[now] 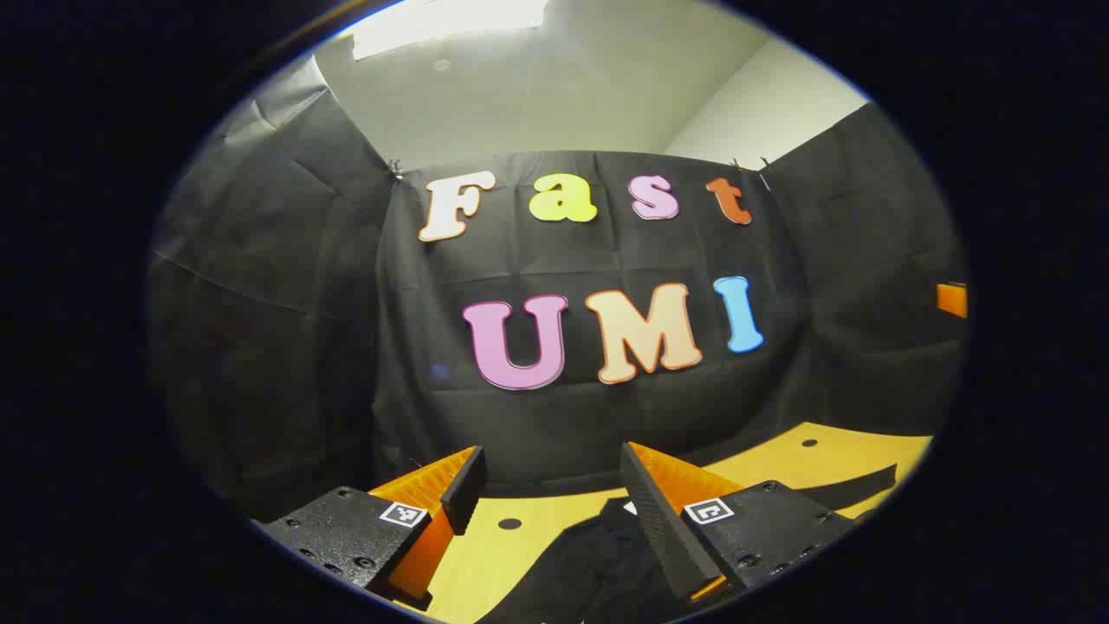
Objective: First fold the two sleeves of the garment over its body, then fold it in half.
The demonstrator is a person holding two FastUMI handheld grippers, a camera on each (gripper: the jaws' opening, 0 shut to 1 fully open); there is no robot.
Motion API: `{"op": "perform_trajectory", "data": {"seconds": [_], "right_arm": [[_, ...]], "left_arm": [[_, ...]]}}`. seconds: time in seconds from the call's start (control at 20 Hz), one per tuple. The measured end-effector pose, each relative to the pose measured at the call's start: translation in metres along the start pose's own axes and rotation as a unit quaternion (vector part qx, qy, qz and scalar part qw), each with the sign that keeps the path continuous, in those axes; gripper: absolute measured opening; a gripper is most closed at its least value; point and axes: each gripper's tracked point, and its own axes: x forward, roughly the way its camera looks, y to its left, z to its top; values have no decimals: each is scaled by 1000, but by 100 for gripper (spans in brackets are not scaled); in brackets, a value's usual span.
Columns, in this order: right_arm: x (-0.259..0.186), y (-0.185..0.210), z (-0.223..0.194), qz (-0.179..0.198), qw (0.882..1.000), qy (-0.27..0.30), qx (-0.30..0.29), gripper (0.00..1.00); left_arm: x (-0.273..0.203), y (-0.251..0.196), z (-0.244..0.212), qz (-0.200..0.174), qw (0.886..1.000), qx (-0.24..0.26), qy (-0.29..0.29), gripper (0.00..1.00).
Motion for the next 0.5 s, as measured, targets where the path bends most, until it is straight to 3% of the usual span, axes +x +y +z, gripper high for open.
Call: {"op": "perform_trajectory", "data": {"seconds": [0.2, 0.25, 0.5], "right_arm": [[-10, -37, -8, -53, 998, 10, -15, 100], [-11, -38, -11, -54, 998, 12, -19, 94], [3, -25, -35, -22, 998, 43, -28, 97]], "left_arm": [[8, -36, -15, -26, 997, -69, 17, 94], [8, -42, -17, -28, 996, -83, 16, 94], [-9, -38, -30, -9, 995, -90, 33, 93]]}}
